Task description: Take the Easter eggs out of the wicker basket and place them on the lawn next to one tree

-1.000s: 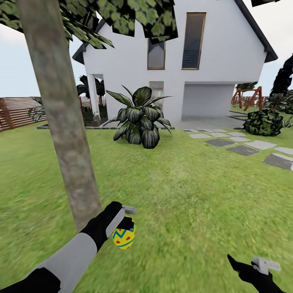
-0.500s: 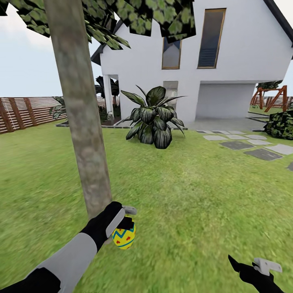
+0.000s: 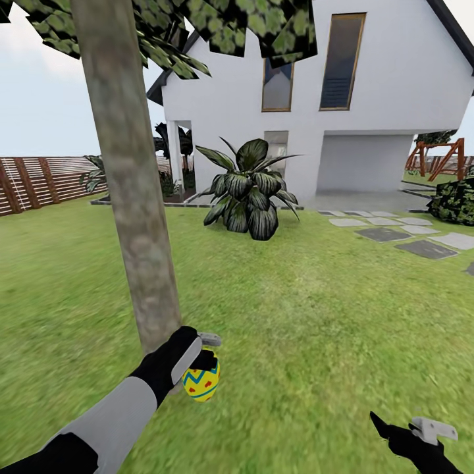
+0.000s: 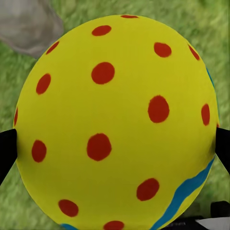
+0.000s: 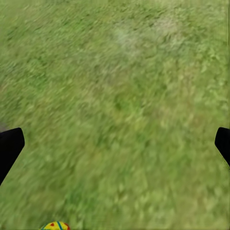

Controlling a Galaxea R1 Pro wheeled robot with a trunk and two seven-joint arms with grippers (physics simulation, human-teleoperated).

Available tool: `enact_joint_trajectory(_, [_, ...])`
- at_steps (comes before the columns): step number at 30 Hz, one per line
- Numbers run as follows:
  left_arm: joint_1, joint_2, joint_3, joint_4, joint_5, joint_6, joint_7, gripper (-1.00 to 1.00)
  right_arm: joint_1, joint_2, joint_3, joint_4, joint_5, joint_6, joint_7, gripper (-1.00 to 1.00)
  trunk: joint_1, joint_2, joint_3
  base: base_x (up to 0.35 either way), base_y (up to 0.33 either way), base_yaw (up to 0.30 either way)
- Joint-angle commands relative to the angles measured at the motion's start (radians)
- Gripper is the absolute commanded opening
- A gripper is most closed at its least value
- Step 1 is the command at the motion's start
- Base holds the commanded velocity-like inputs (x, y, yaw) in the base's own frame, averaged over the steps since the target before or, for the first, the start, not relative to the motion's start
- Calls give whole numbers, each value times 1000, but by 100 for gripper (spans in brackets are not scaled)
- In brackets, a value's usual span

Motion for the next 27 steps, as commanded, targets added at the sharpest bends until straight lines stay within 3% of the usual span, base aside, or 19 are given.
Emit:
enact_joint_trajectory(1, [-1, 1, -4, 1, 11, 0, 9, -100, -1, -1, -2, -23, 2, 11, 6, 100, 4, -9, -5, 0, 0, 0])
enact_joint_trajectory(3, [-1, 1, -4, 3, 11, -2, 9, -100, -3, -1, 3, -118, 1, 68, 5, 100, 12, -23, -11, 0, 0, 0])
enact_joint_trajectory(6, [-1, 0, -4, -1, 11, -3, 10, -100, -29, -4, 9, -239, 9, 265, 0, 100, 23, -44, -21, 0, 0, 0])
enact_joint_trajectory(10, [-1, 1, -4, -3, 11, -4, 8, -100, -86, -3, 14, -274, 12, 365, -3, 100, 39, -72, -33, 0, 0, 0])
enact_joint_trajectory(18, [-1, 0, -4, -4, 11, -4, 9, -100, -96, 2, 41, -278, 9, 380, 0, 100, 69, -128, -58, 0, 0, 0])
enact_joint_trajectory(27, [-1, 1, -3, -3, 11, -5, 9, -100, -96, -1, 44, -276, 9, 380, 1, 100, 104, -191, -86, 0, 0, 0])
